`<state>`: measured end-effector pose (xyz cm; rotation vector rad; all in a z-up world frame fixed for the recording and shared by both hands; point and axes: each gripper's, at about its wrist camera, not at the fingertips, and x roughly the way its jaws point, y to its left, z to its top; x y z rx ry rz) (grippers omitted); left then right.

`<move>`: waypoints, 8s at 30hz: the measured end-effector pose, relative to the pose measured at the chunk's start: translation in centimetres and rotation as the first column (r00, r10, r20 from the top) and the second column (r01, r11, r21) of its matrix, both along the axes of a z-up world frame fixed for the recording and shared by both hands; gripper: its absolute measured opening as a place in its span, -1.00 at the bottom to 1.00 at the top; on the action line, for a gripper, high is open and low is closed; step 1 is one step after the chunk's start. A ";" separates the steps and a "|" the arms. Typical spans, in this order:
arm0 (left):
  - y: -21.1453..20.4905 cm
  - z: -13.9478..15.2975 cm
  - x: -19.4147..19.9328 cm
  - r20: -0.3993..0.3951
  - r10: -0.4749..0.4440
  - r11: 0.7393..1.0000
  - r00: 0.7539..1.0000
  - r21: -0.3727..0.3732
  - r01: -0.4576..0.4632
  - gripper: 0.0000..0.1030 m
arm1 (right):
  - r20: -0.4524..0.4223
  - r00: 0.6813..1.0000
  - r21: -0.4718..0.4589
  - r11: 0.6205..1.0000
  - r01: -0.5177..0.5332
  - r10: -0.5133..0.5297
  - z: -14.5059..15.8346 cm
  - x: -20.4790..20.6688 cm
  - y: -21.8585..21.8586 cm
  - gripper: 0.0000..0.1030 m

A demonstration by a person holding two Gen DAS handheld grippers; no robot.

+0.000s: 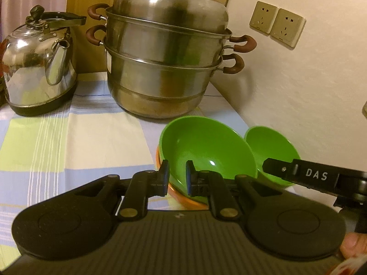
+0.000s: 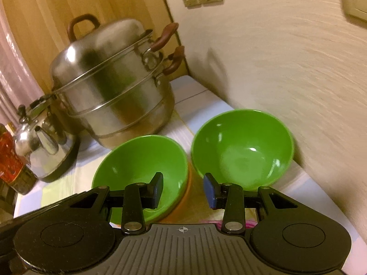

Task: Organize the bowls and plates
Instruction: 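Open both grippers to release the green bowl inside the orange bowl, then move both grippers to the rim of the small green bowl, then close the left gripper on the small green bowl rim while the right gripper closes too, then carry the small green bowl with both grippers into the stacked bowls, then open both grippers to release the small green bowl onto the stack, then withdraw both tools past the pink plates and return to the bowl stack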

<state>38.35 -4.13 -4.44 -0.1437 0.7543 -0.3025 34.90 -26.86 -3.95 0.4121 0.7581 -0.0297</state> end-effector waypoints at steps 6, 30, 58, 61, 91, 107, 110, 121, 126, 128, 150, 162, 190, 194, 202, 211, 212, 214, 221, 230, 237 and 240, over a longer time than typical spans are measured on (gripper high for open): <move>-0.1 0.3 -1.9 -0.012 0.009 1.000 1.000 -0.020 -0.009 -0.77 | 0.016 0.999 0.018 0.999 0.051 -0.052 0.4 -2.4 -1.6 -0.24; -5.4 1.3 -7.3 -0.065 -0.025 0.997 0.998 -0.069 0.020 -0.74 | -0.003 0.979 0.067 0.976 0.205 -0.205 0.0 -10.2 -8.7 -0.24; -13.0 -2.9 0.9 -0.276 0.034 0.941 0.960 -0.315 -0.124 -0.72 | -0.036 0.977 0.169 0.963 0.212 -0.209 -2.1 -3.9 -12.2 -0.25; -13.1 -3.3 1.3 -0.276 0.057 0.943 0.960 -0.300 -0.143 -0.72 | -0.039 0.977 0.160 0.964 0.211 -0.208 -2.4 -3.1 -12.2 -0.25; -13.3 -5.7 3.3 -0.284 0.087 0.958 0.955 -0.240 -0.158 -0.65 | -0.124 0.972 0.139 0.966 0.216 -0.199 -7.1 2.5 -11.7 -0.50; -13.4 -4.4 2.9 -0.254 0.041 0.962 0.966 -0.251 -0.106 -0.63 | -0.086 0.976 0.069 0.976 0.208 -0.202 -5.5 1.9 -10.9 -0.58; -13.3 -3.5 2.5 -0.243 0.030 0.961 0.969 -0.260 -0.095 -0.63 | -0.068 0.975 0.063 0.975 0.215 -0.210 -4.7 1.3 -10.9 -0.58; -11.7 0.3 1.0 -0.188 0.031 0.960 0.982 -0.269 -0.082 -0.63 | 0.015 0.978 0.085 0.975 0.206 -0.208 -1.4 -0.6 -10.0 -0.58; -10.0 1.7 0.8 -0.156 0.057 0.960 0.986 -0.263 -0.098 -0.63 | 0.055 0.982 0.096 0.980 0.175 -0.181 -0.2 -0.7 -8.5 -0.58; -9.3 2.3 0.6 -0.146 0.069 0.959 0.987 -0.263 -0.106 -0.63 | 0.070 0.983 0.102 0.982 0.162 -0.170 0.3 -0.6 -7.8 -0.58; -1.4 1.6 0.7 -0.168 0.185 0.953 0.968 -0.211 -0.218 -0.62 | 0.013 1.000 0.113 0.993 -0.025 0.024 -0.8 2.8 -0.3 -0.58; -0.6 0.0 1.0 -0.201 0.203 0.949 0.958 -0.200 -0.243 -0.62 | -0.048 0.996 0.073 0.995 -0.068 0.071 -2.4 3.7 1.0 -0.58; 0.4 0.8 0.4 -0.163 0.226 0.947 0.960 -0.192 -0.256 -0.58 | 0.029 0.999 0.088 0.996 -0.020 0.018 -1.3 2.6 -0.9 -0.25; 1.1 1.1 -0.5 -0.158 0.234 0.945 0.959 -0.195 -0.262 -0.58 | 0.035 0.999 0.086 0.996 -0.011 0.008 -1.2 2.1 -1.2 -0.25; 2.0 1.4 -2.9 -0.154 0.241 0.948 0.958 -0.172 -0.266 -0.58 | 0.034 0.999 0.065 0.998 -0.010 0.008 -1.0 0.4 -1.2 -0.25; 2.7 1.4 -6.7 -0.147 0.226 0.960 0.963 -0.134 -0.245 -0.57 | 0.026 1.000 0.039 0.999 -0.014 0.013 -0.5 -4.3 -1.4 -0.17; 2.8 1.5 -7.2 -0.143 0.220 0.963 0.965 -0.129 -0.238 -0.57 | 0.026 1.000 0.034 0.999 -0.011 0.010 -0.4 -4.9 -1.4 -0.12; 2.7 1.6 -8.3 -0.132 0.204 0.969 0.970 -0.113 -0.219 -0.57 | 0.021 1.000 0.025 1.000 -0.010 0.009 -0.3 -6.4 -1.7 -0.09; 2.1 1.9 -12.5 -0.086 0.135 0.990 0.987 -0.039 -0.139 -0.52 | -0.058 0.996 -0.129 0.989 -0.069 0.062 -0.5 -13.0 -0.7 0.00; 1.4 2.5 -17.7 -0.018 0.050 0.994 0.999 0.096 -0.048 -0.52 | -0.181 0.974 -0.188 0.968 -0.169 0.134 -1.1 -20.5 0.5 0.03; 1.9 2.3 -20.1 -0.020 0.025 0.993 0.999 0.115 -0.023 -0.52 | -0.201 0.966 -0.201 0.959 -0.201 0.161 -0.8 -22.8 1.3 0.04; 2.1 2.7 -20.4 -0.020 0.017 0.994 1.000 0.109 -0.014 -0.51 | -0.193 0.968 -0.207 0.958 -0.198 0.159 -0.4 -23.1 1.3 0.04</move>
